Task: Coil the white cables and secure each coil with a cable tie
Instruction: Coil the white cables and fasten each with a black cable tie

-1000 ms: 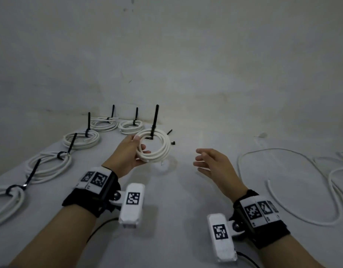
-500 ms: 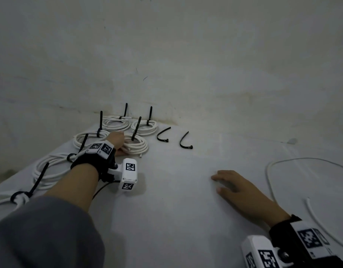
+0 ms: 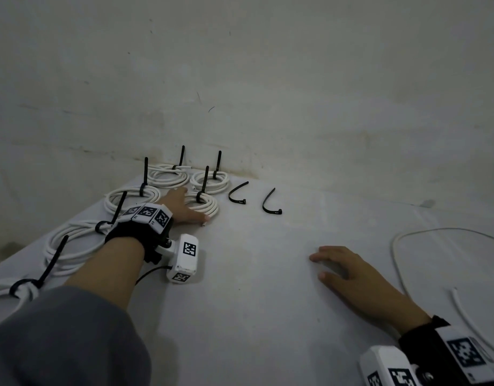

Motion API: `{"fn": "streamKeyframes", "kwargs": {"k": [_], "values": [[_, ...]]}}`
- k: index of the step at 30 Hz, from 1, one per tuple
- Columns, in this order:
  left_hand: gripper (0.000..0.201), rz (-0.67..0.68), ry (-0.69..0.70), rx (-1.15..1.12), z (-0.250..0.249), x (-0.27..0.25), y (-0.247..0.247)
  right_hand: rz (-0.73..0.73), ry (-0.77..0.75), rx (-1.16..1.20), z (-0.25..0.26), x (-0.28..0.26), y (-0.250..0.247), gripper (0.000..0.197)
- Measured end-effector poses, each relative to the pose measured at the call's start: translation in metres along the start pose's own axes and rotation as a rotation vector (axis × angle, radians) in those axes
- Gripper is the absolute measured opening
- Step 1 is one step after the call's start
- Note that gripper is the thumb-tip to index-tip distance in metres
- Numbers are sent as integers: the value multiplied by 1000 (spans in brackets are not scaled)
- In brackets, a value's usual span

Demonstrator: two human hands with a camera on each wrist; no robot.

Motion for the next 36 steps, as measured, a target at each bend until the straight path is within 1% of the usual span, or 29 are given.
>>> {"fn": "streamKeyframes", "kwargs": {"k": [3, 5, 8, 11, 13, 15, 16, 17, 19, 22, 23, 28, 30, 33, 36], "values": [[109, -2, 7, 33, -3, 1, -1, 4, -1, -3, 0, 0, 0, 28], [110, -60, 28, 33, -8, 1, -7, 20, -1, -22, 0, 0, 1, 27], [110, -162, 106, 11, -22, -4, -21, 22, -1, -25, -1, 1, 1, 27], [91, -222, 193, -68, -43, -16, -30, 23, 8, -3, -1, 2, 2, 26], [65, -238, 277, -132, -64, -28, -34, 24, 24, 11, -2, 2, 2, 25], [35, -200, 362, -187, -87, -43, -31, 28, 40, 32, -1, 3, 0, 22], [24, -173, 404, -199, -99, -53, -29, 32, 55, 42, 0, 4, -2, 20], [16, -153, 446, -198, -111, -63, -25, 33, 69, 53, 2, 4, -7, 19], [8, -117, 535, -183, -138, -86, -16, 16, 95, 104, 5, 3, -22, 19], [12, 5, 637, -148, -174, -122, 10, -34, 78, 134, 13, -5, -56, 18], [13, 41, 653, -145, -180, -131, 17, -25, 73, 128, 16, -6, -62, 18], [14, 211, 793, -162, -244, -194, 51, -16, 151, 9, -9, -49, -120, 15], [18, 261, 840, -160, -267, -214, 60, 26, 194, -131, -29, -73, -138, 15], [19, 322, 901, -146, -299, -236, 73, 134, 288, -358, -64, -109, -154, 18], [15, 353, 944, -147, -325, -254, 84, 227, 355, -437, -92, -139, -162, 18]]}}
Point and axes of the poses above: each hand's wrist, its own x-axis towards the middle knuckle, its own y-axis out of the palm, z = x × y, the point moved 8 cm from there along x, towards the middle knuckle, and after that the axes turned 6 degrees about -z, right-handed, at the moved point
